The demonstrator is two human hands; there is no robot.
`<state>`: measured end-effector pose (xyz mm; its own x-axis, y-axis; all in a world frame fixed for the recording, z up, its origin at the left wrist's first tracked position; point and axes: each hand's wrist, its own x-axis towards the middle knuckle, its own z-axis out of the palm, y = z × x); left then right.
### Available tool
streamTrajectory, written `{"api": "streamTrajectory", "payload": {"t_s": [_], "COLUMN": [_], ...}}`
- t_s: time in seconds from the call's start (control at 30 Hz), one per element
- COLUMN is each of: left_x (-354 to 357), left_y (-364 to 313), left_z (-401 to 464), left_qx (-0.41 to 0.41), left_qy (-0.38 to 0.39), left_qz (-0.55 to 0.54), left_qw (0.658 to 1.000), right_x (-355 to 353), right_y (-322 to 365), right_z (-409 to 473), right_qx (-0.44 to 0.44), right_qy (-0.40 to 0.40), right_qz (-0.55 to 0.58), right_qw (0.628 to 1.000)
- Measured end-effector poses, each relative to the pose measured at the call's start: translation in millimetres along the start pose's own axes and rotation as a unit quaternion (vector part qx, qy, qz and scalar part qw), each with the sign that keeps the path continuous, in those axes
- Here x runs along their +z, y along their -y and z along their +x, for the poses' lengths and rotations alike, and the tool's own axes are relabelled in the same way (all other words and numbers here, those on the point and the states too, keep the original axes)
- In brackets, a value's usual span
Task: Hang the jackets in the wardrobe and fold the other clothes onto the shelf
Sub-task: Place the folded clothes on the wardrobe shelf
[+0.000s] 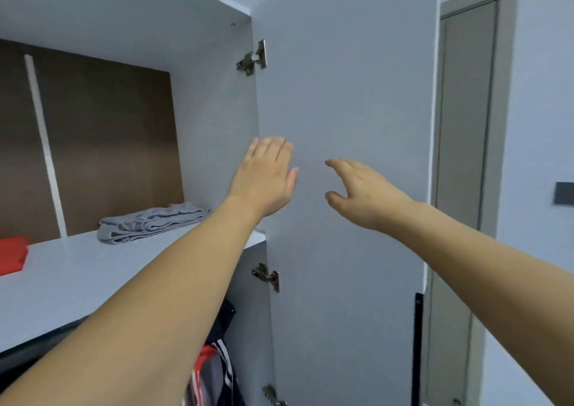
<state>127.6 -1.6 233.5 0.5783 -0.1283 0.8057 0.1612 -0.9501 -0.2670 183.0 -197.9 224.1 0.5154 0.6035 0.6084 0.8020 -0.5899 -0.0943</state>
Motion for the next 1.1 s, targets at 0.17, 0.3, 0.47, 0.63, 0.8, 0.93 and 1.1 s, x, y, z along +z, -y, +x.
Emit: {"api": "streamTrajectory", "payload": {"t_s": [0.17,0.3,0.47,0.63,0.8,0.93,1.1], "left_x": [-27,-38,-24,9,66,113,143], "left_y": [-129,-235,-369,-496,-615,-708,-836], "left_z": [19,39,62,90,116,147,182], "left_qx": [0.053,0.071,0.124,0.197,0.235,0.262,0.281], "left_qy": [-0.088,-0.118,-0.074,-0.036,-0.001,0.023,0.044], "left_qz": [-0.071,-0.128,-0.196,-0.244,-0.299,-0.343,-0.412], "left_qw": [0.992,0.982,0.97,0.949,0.925,0.901,0.866], "right_x": [-75,-124,-167,-193,-203,-215,-235], "right_y": [-73,-150,-253,-350,-447,-525,-609], "right_z": [-95,-173,-266,-343,-401,-433,-490], "right_qx": [0.014,0.067,0.201,0.303,0.376,0.429,0.502], "right_qy": [-0.041,-0.06,-0.031,-0.024,0.003,0.008,0.008], "right_qz": [-0.03,-0.076,-0.097,-0.125,-0.155,-0.172,-0.185], "right_qw": [0.999,0.993,0.974,0.944,0.914,0.887,0.845]}}
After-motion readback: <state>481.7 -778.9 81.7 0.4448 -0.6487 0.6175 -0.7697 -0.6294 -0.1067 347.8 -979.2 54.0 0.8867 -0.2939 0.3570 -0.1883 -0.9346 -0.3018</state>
